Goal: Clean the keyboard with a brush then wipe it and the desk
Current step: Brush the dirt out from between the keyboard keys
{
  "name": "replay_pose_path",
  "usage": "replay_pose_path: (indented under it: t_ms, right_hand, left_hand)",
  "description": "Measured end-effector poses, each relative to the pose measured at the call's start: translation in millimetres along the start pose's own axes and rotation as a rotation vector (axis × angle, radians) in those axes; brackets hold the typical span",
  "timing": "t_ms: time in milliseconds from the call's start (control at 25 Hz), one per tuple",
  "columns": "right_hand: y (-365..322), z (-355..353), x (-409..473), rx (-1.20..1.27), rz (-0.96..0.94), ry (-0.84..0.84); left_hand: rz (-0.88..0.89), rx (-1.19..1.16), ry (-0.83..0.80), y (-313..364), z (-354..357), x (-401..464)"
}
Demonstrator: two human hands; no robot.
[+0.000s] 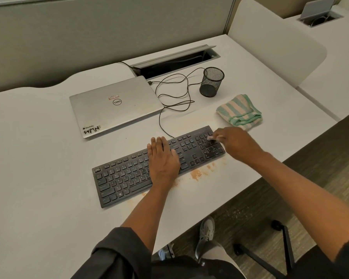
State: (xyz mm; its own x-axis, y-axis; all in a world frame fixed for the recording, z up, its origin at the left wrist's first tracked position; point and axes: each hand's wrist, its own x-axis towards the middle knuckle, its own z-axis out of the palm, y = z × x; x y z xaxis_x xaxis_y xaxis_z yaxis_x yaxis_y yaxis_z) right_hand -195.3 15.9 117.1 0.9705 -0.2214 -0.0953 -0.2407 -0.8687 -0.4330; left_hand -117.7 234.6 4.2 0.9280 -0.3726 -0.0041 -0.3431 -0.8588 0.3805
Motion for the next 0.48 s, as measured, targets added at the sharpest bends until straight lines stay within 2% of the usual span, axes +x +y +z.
replay_pose_path:
  t_ms: [120,200,320,480]
  right_hand:
    - [-3.5,22.0,-36.0,-0.023,-0.112,-0.041]
    - [1.2,19.6,-45.4,-0.004,-0.15,0.035]
    - [12.8,13.0,-36.6,0.0,-0.071,0.207]
    - [-5.4,29.6,-48.8,0.124,-0.143,0.121]
  left_hand:
    - [0.006,0.013,0.003,1.0,-1.5,-0.6]
    - [0.002,0.014,-0.005,1.2,-1.9,0.2]
    - [0.002,0.017,-0.011,0.3,-2.2,-0.3]
    - [0.008,0.004,0.004,0.5,-2.3,-0.9]
